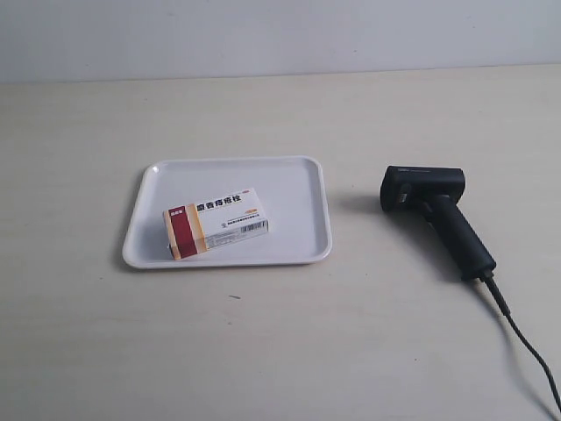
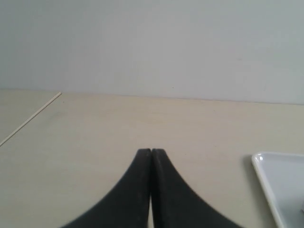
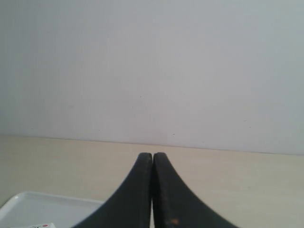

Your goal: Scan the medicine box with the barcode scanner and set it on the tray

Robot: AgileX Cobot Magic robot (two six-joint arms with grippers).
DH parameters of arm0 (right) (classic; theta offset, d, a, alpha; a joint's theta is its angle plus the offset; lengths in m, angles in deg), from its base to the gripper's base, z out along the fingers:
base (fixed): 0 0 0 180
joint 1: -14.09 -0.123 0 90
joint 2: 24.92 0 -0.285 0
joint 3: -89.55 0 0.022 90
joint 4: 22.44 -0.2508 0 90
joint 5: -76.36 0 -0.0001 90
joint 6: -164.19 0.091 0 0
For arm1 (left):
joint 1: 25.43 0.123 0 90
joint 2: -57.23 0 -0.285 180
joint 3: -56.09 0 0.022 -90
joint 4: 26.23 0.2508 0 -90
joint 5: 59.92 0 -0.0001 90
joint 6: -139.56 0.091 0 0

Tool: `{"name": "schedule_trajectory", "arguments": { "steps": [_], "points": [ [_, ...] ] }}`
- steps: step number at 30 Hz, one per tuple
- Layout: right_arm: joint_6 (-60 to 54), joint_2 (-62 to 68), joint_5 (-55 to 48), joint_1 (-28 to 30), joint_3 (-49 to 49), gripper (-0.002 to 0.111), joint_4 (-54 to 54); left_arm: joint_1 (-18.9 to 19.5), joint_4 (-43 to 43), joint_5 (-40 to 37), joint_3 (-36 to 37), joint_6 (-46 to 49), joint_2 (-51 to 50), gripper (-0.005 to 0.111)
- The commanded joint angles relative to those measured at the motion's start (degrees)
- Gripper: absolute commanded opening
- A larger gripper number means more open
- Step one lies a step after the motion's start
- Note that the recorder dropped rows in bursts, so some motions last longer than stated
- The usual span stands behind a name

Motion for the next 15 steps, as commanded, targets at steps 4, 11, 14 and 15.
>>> {"name": "schedule_trajectory", "arguments": {
  "steps": [4,11,14,15],
  "points": [
    [-0.1,-0.3,0.6,-0.2,0.1,0.0,0.1,0.0,-0.4,-0.7,0.0,0.5,0.2,0.002],
    [0.5,-0.3,0.6,-0.2,0.1,0.0,-0.3,0.0,-0.4,-0.7,0.0,0.5,0.2,0.002],
    [0.6,-0.5,-1.1,-0.2,0.5,0.0,-0.9,0.0,-0.4,-0.7,0.0,0.5,0.2,0.002],
    [1.4,-0.9,-2.9,-0.2,2.4,0.0,0.7,0.0,-0.4,-0.7,0.0,0.5,0.2,0.002]
  ]
}}
